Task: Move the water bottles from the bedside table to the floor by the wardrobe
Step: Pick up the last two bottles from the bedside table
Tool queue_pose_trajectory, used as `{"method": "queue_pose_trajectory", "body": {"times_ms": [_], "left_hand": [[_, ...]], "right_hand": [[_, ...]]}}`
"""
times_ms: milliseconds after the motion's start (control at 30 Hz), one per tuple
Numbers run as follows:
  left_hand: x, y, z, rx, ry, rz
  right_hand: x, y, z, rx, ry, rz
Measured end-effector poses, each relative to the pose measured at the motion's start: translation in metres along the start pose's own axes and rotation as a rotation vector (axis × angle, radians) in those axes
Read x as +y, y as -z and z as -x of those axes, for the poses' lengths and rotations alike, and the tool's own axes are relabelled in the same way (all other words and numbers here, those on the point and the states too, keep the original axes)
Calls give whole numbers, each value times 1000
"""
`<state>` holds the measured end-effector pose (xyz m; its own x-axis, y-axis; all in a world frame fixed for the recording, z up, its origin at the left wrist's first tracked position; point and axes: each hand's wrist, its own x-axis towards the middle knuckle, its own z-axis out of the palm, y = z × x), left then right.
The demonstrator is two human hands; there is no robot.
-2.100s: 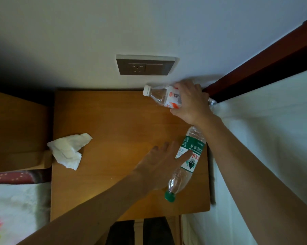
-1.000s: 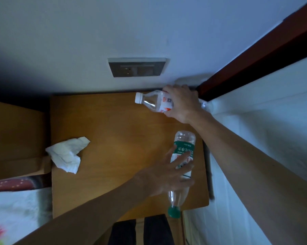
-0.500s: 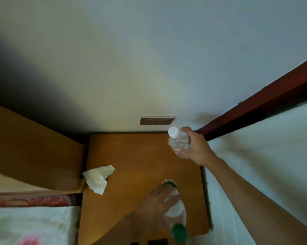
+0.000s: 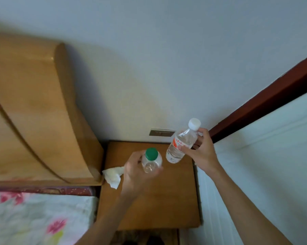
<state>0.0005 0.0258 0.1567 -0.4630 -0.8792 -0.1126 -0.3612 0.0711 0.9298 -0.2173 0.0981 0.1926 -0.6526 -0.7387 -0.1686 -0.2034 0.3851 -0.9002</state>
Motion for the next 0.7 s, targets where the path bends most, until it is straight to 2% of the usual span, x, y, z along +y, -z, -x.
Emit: {"method": "queue_pose_trajectory", "body": {"times_ms": [133,400,600,700], "left_hand": [[41,26,-1,54,34,24],[120,87,-9,71,-113,93],[190,149,-3,107,-259,192],[223,180,6,116,-263,176]], "right_hand": [[-44,14,18,-15,63,-85],[-153,42,60,12,276,-238],[-218,52,79,-76,413,-332],[-247,47,85,-133,487,-380]]}}
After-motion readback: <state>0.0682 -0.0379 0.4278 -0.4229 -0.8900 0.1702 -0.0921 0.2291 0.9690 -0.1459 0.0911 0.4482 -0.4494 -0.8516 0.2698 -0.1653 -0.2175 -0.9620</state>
